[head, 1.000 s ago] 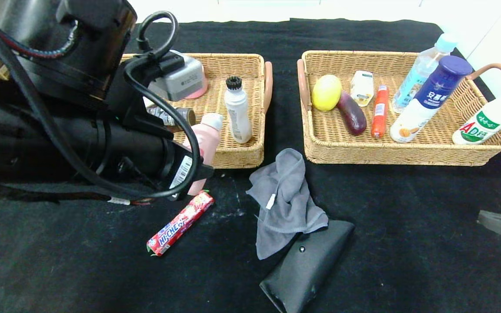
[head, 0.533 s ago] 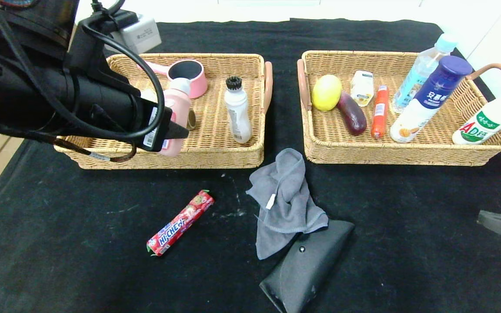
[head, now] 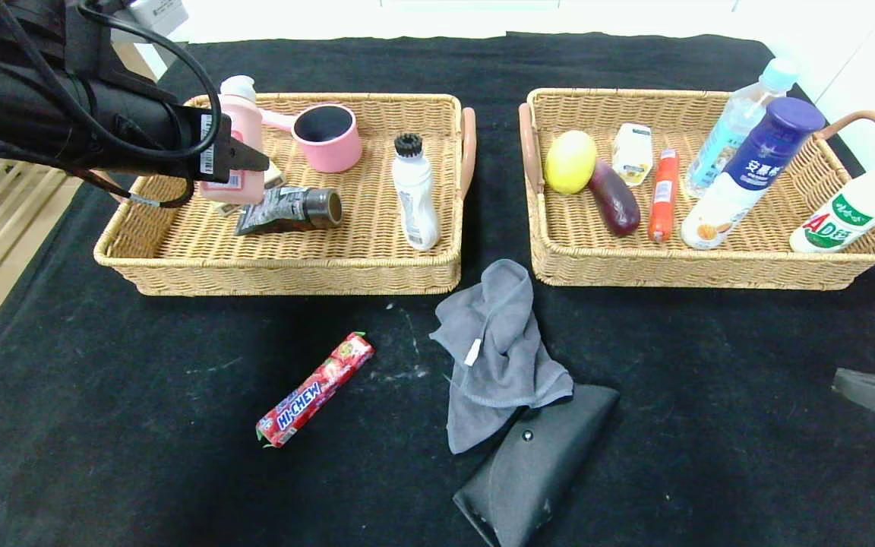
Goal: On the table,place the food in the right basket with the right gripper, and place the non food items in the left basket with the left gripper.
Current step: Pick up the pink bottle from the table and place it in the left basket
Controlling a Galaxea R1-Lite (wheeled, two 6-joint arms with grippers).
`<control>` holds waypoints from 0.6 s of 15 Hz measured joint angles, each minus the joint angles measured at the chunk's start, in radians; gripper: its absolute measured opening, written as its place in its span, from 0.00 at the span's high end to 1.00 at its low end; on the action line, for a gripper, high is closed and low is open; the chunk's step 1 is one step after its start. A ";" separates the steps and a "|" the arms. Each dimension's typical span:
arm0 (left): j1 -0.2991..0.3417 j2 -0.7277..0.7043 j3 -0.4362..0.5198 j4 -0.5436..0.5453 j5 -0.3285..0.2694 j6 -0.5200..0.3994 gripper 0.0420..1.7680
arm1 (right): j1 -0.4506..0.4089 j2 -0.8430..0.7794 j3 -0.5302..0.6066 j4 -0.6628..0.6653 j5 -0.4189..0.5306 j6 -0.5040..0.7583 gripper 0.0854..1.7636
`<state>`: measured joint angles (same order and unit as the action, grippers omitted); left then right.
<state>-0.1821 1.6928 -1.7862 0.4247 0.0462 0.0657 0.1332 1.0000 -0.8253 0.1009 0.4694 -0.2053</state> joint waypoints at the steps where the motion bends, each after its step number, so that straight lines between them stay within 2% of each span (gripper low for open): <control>1: 0.030 0.019 -0.007 -0.021 -0.020 -0.001 0.53 | 0.000 0.000 0.000 0.000 -0.001 0.000 0.03; 3: 0.087 0.056 -0.030 -0.039 -0.072 -0.003 0.53 | 0.000 0.000 0.000 -0.001 -0.001 0.000 0.03; 5: 0.126 0.089 -0.057 -0.045 -0.097 -0.005 0.53 | -0.001 0.000 0.000 -0.001 -0.001 -0.001 0.03; 9: 0.153 0.137 -0.079 -0.094 -0.120 -0.004 0.53 | -0.001 0.000 0.000 -0.001 -0.001 -0.001 0.03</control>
<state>-0.0291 1.8300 -1.8651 0.3304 -0.0736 0.0619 0.1326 1.0000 -0.8253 0.0994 0.4679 -0.2064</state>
